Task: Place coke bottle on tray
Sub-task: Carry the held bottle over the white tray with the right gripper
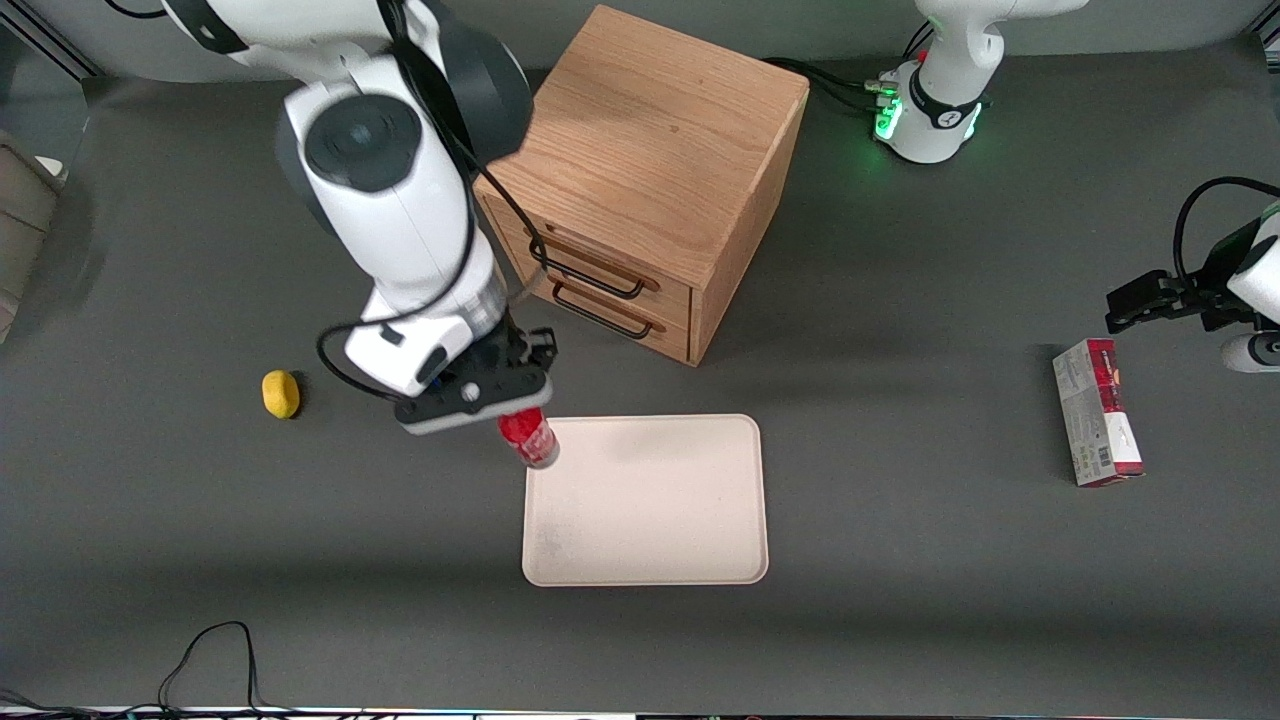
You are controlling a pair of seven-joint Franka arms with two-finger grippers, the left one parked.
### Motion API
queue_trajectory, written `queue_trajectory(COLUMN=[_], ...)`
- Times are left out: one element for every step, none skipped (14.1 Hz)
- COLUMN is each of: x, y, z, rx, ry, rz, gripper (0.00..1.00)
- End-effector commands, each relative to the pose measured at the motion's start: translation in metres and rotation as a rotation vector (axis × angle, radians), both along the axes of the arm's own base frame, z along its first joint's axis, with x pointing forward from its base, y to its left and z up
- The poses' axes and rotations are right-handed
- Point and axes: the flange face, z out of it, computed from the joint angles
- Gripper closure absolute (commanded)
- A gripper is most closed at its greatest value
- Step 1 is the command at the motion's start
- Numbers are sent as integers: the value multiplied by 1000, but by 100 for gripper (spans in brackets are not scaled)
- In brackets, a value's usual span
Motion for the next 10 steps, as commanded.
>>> queue_trajectory(x=[30, 39, 46, 52, 54, 56, 58, 61, 60, 60], y=[0, -3, -8, -13, -14, -14, -14, -19, -19, -20], z=[-47, -66, -82, -96, -106, -113, -123, -133, -147, -159], rx=[10, 8, 2, -6, -5, -4, -9, -12, -11, 3], ry=[-45, -45, -38, -25, -18, -19, -9, -3, 3, 4], rz=[-17, -19, -26, -35, -46, -48, -49, -57, -59, -60], gripper=[100, 100, 100, 100, 100, 100, 100, 100, 100, 100])
